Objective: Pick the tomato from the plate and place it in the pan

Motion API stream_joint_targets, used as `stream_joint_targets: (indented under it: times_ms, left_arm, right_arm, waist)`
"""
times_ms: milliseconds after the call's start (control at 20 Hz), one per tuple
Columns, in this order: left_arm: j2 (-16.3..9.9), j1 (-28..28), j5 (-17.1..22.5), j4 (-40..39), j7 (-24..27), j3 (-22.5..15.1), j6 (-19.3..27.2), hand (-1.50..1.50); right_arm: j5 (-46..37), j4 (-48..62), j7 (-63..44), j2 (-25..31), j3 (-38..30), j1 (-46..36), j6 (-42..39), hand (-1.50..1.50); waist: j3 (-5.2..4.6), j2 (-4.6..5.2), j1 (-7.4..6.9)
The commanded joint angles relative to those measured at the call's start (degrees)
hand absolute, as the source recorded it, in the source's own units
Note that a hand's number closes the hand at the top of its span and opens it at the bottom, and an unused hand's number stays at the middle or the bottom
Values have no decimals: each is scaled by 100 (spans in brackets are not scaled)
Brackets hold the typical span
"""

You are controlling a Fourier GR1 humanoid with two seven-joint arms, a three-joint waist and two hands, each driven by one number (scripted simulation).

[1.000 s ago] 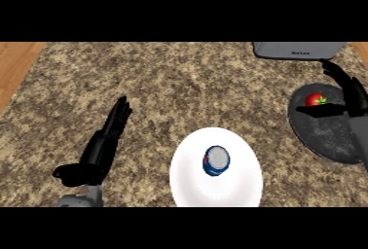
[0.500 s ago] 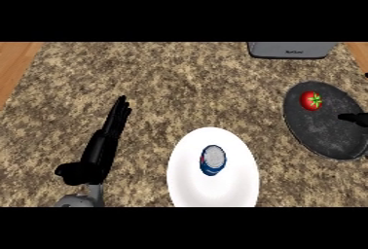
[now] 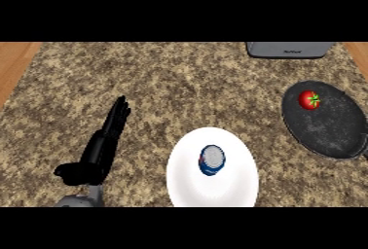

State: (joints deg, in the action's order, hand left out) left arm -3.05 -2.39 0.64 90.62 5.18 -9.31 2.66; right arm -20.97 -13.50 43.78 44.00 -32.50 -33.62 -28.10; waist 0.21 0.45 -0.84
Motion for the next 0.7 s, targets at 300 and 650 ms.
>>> stream_joint_targets:
  times_ms: [300, 650]
  left_arm:
    - [-76, 90, 92, -140, 174, 166, -111, 0]
    - [109, -173, -85, -210, 45, 48, 55, 0]
  right_arm:
    - [162, -339, 1461, 298, 203, 926, -1018, -150]
    - [184, -491, 1331, 220, 498, 926, -840, -150]
  waist:
    - [-4, -18, 81]
    - [-4, -14, 53]
